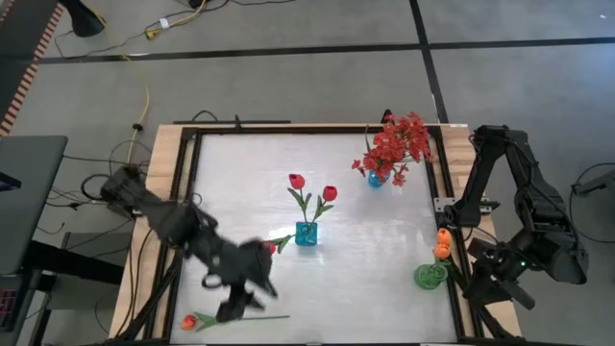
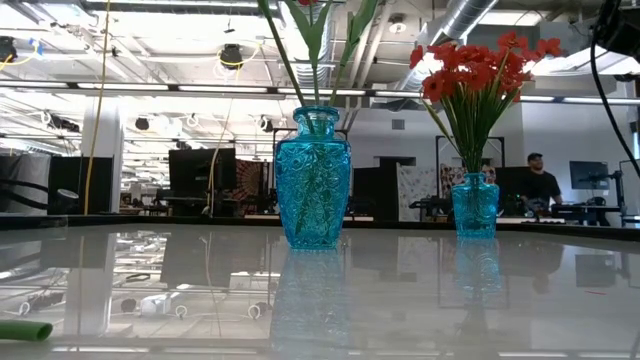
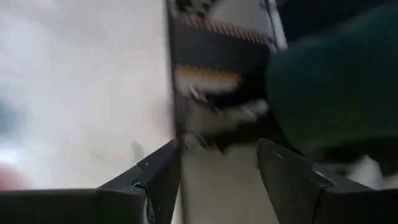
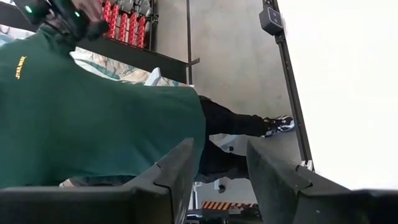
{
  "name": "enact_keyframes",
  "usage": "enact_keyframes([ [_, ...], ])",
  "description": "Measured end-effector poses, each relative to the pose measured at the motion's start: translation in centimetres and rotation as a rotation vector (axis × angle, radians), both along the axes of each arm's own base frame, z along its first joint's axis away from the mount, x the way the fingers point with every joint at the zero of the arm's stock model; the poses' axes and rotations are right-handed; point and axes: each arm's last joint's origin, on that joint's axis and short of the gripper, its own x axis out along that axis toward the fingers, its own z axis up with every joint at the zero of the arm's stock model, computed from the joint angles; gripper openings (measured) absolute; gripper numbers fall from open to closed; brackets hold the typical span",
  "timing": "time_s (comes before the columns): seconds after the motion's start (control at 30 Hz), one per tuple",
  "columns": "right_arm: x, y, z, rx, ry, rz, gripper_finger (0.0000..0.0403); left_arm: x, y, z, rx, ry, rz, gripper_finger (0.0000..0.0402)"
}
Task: Sort flowers into vase by color
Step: Put the orange flower into the green vase
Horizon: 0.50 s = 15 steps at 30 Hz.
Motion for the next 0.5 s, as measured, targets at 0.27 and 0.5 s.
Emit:
enact_keyframes([
  [0.27,0.0,0.0,0.0,-0.044,-0.041,0.029,0.0172,0.9,-6.4,-5.1,-0.034,0.248,-0.058,0.0198],
  [0.5,0.0,0.0,-0.1,-0.054,-0.042,0.031,0.0172,1.3,-6.6,-8.0,0.224,0.289,0.076,0.0192],
])
